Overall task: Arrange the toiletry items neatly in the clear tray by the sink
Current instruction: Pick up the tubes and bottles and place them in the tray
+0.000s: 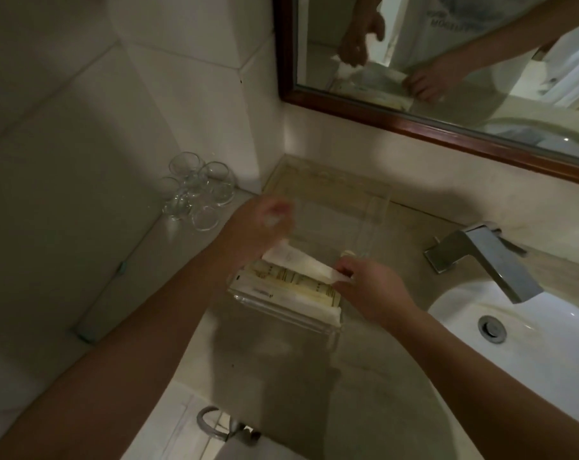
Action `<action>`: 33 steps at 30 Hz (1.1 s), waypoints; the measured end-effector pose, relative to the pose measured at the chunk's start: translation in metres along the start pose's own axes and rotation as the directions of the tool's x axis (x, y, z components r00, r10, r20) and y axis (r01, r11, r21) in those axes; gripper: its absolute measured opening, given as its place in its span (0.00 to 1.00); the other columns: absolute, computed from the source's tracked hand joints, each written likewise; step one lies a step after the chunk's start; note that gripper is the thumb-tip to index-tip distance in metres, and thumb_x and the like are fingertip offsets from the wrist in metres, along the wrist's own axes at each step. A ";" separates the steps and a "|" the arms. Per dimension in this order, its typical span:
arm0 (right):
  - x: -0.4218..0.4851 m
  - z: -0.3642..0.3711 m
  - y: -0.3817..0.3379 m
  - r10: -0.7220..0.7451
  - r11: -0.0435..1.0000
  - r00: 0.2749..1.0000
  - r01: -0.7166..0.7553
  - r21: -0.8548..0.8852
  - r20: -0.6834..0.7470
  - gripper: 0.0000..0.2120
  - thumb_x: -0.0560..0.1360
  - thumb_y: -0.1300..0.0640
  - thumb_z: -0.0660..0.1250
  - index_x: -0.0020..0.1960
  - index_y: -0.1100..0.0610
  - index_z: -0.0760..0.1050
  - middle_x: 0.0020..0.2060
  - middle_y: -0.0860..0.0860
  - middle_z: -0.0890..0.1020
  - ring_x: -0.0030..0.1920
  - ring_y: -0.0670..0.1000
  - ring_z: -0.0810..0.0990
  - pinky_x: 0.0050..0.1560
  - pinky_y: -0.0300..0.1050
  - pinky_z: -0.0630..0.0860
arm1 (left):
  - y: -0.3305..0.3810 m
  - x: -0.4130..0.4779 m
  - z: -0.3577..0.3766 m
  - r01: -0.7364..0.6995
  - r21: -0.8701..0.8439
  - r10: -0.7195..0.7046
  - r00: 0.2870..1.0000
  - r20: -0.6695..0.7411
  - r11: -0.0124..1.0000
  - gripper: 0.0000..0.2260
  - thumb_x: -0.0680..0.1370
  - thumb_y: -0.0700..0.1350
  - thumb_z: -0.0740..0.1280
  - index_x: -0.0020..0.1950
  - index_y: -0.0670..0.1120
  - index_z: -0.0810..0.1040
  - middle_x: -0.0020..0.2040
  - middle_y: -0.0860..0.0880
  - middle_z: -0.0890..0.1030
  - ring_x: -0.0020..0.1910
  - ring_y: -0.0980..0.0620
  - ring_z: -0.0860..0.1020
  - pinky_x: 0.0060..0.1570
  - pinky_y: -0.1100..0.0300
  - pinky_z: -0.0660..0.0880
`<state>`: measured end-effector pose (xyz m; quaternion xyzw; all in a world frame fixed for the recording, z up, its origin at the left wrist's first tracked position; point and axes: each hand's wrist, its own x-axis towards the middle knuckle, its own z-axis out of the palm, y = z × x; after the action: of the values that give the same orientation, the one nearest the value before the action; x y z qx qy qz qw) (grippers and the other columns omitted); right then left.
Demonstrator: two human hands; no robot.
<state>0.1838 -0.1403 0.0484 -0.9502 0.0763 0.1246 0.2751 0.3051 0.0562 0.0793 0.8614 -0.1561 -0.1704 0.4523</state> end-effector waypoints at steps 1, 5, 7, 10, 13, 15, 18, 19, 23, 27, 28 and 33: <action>0.003 -0.004 -0.005 -0.063 0.997 0.998 0.062 -0.053 -0.006 0.06 0.76 0.52 0.67 0.52 0.47 0.78 0.45 0.46 0.81 0.44 0.49 0.78 0.42 0.46 0.76 | 0.010 0.001 0.000 -0.082 0.229 0.049 0.988 0.148 0.970 0.20 0.70 0.60 0.68 0.60 0.56 0.76 0.54 0.59 0.78 0.51 0.58 0.76 0.51 0.58 0.74; 0.018 -0.017 -0.024 -0.240 0.953 0.971 0.233 -0.193 -0.014 0.07 0.73 0.51 0.69 0.51 0.46 0.79 0.45 0.45 0.81 0.49 0.50 0.76 0.45 0.45 0.71 | 0.016 -0.002 0.015 -0.263 0.579 -0.016 0.902 0.431 0.772 0.11 0.72 0.55 0.69 0.51 0.52 0.81 0.46 0.56 0.80 0.44 0.55 0.78 0.45 0.54 0.75; 0.022 -0.018 -0.027 -0.302 0.914 0.951 0.270 -0.302 -0.062 0.09 0.71 0.50 0.70 0.51 0.45 0.79 0.48 0.46 0.81 0.54 0.52 0.76 0.50 0.46 0.69 | 0.008 -0.007 0.019 -0.239 0.478 0.013 0.903 0.429 0.845 0.04 0.72 0.53 0.68 0.39 0.54 0.80 0.37 0.56 0.80 0.37 0.55 0.78 0.41 0.54 0.76; 0.011 -0.014 -0.026 -0.337 0.924 0.872 0.232 -0.304 -0.356 0.19 0.68 0.49 0.73 0.57 0.49 0.76 0.62 0.50 0.77 0.66 0.57 0.69 0.65 0.53 0.65 | -0.009 -0.010 0.023 -0.101 0.323 -0.007 0.948 0.317 0.941 0.12 0.74 0.49 0.68 0.31 0.57 0.72 0.31 0.57 0.75 0.30 0.59 0.73 0.35 0.60 0.69; -0.001 -0.001 -0.023 -0.181 0.982 0.886 0.185 -0.032 -0.427 0.22 0.70 0.46 0.72 0.61 0.51 0.73 0.60 0.49 0.75 0.61 0.50 0.71 0.61 0.46 0.69 | -0.019 -0.023 0.035 0.210 -0.270 -0.211 0.977 0.026 0.940 0.04 0.75 0.44 0.69 0.41 0.51 0.80 0.36 0.55 0.82 0.35 0.57 0.79 0.36 0.61 0.74; -0.001 0.014 -0.023 0.029 0.967 0.990 0.007 0.256 -0.138 0.18 0.73 0.46 0.70 0.60 0.51 0.73 0.53 0.46 0.78 0.53 0.46 0.76 0.51 0.41 0.72 | -0.021 -0.030 0.053 0.333 -0.736 -0.405 0.910 0.087 0.590 0.05 0.77 0.40 0.67 0.52 0.42 0.80 0.44 0.48 0.84 0.44 0.50 0.82 0.44 0.55 0.79; 0.006 0.033 -0.018 0.174 0.867 0.981 -0.194 0.459 0.087 0.05 0.77 0.51 0.66 0.47 0.52 0.74 0.42 0.51 0.82 0.39 0.48 0.82 0.40 0.46 0.77 | -0.023 -0.041 0.080 0.351 -0.898 -0.490 0.851 0.188 0.265 0.06 0.78 0.37 0.64 0.54 0.41 0.77 0.47 0.44 0.82 0.46 0.48 0.81 0.49 0.52 0.79; 0.008 0.034 -0.013 0.187 0.855 0.978 -0.208 0.476 0.092 0.05 0.78 0.53 0.65 0.44 0.52 0.73 0.39 0.52 0.82 0.35 0.46 0.82 0.37 0.44 0.77 | -0.025 -0.042 0.085 0.359 -0.898 -0.507 0.840 0.192 0.255 0.06 0.78 0.37 0.64 0.53 0.42 0.77 0.46 0.44 0.82 0.46 0.48 0.81 0.48 0.53 0.79; 0.016 0.027 0.005 0.188 0.889 0.972 -0.229 0.396 0.139 0.07 0.78 0.56 0.66 0.41 0.54 0.74 0.32 0.51 0.79 0.27 0.43 0.77 0.28 0.34 0.72 | -0.050 -0.034 0.066 0.288 -0.925 -0.588 0.803 0.093 0.248 0.06 0.77 0.39 0.66 0.53 0.43 0.77 0.48 0.44 0.82 0.45 0.49 0.82 0.38 0.56 0.80; 0.024 0.028 0.016 0.221 0.920 0.951 -0.277 0.279 0.216 0.06 0.76 0.54 0.66 0.42 0.55 0.77 0.33 0.52 0.81 0.35 0.52 0.83 0.38 0.45 0.78 | -0.070 -0.022 0.028 0.313 -0.830 -0.617 0.786 -0.047 0.461 0.06 0.77 0.38 0.67 0.52 0.37 0.77 0.47 0.41 0.82 0.45 0.48 0.82 0.38 0.60 0.82; 0.025 0.030 0.017 0.230 0.929 0.951 -0.278 0.246 0.206 0.07 0.76 0.53 0.66 0.41 0.55 0.77 0.33 0.51 0.81 0.37 0.54 0.83 0.40 0.48 0.78 | -0.073 -0.021 0.024 0.355 -0.753 -0.595 0.801 -0.059 0.554 0.06 0.76 0.36 0.67 0.51 0.36 0.78 0.47 0.41 0.82 0.43 0.49 0.82 0.37 0.63 0.81; 0.022 0.036 0.016 0.247 0.967 0.960 -0.253 0.037 0.130 0.07 0.77 0.51 0.64 0.54 0.50 0.77 0.45 0.50 0.81 0.44 0.51 0.79 0.45 0.47 0.78 | -0.098 -0.010 0.019 0.359 -0.148 -0.382 0.907 -0.179 0.922 0.05 0.73 0.38 0.71 0.40 0.48 0.80 0.37 0.50 0.80 0.37 0.52 0.80 0.36 0.60 0.76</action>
<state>0.1948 -0.1358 0.0047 -0.9157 0.1817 0.2150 0.2867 0.2993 0.0992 -0.0111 0.8616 0.0675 -0.1721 0.4727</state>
